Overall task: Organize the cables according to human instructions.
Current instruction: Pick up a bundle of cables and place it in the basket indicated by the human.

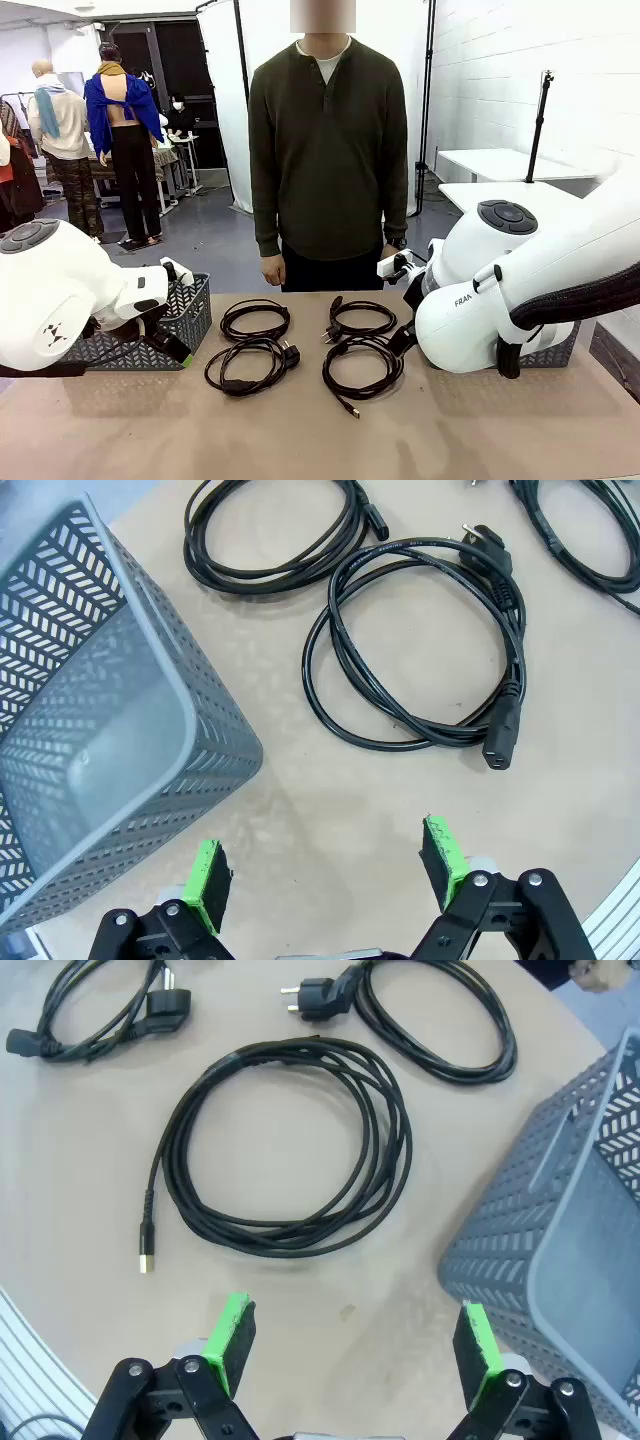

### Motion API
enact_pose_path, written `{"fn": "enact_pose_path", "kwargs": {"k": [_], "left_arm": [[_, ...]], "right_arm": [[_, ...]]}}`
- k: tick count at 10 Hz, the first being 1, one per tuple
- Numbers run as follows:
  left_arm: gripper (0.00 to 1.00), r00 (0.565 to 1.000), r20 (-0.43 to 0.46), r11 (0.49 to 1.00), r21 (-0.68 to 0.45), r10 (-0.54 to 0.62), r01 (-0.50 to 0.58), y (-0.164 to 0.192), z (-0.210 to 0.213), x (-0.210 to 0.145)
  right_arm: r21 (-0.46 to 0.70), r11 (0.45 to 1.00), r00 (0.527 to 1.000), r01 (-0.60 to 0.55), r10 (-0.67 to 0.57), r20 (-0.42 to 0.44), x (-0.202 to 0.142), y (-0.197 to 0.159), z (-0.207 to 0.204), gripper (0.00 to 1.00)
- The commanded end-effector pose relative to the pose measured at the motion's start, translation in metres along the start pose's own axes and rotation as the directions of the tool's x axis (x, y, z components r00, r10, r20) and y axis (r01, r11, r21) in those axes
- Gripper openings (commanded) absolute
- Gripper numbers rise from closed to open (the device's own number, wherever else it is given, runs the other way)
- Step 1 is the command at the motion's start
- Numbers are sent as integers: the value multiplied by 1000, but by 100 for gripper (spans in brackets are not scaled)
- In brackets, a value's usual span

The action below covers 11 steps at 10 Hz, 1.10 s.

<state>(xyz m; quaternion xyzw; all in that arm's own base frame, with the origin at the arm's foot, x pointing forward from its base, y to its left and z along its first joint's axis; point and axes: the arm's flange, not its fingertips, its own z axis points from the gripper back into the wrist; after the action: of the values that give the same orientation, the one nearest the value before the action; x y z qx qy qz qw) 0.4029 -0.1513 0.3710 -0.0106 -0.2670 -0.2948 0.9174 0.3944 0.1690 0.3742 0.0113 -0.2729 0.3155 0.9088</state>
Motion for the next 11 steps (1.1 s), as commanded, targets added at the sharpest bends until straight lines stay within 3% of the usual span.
{"fn": "enact_pose_path", "kwargs": {"k": [1,11], "left_arm": [[100,1000,0,1000,0,0,0,0,0,0],[100,1000,0,1000,0,-2,2,-1,0,0]], "right_arm": [[0,1000,1000,0,0,0,0,0,0,100],[0,1000,1000,0,0,0,0,0,0,100]]}}
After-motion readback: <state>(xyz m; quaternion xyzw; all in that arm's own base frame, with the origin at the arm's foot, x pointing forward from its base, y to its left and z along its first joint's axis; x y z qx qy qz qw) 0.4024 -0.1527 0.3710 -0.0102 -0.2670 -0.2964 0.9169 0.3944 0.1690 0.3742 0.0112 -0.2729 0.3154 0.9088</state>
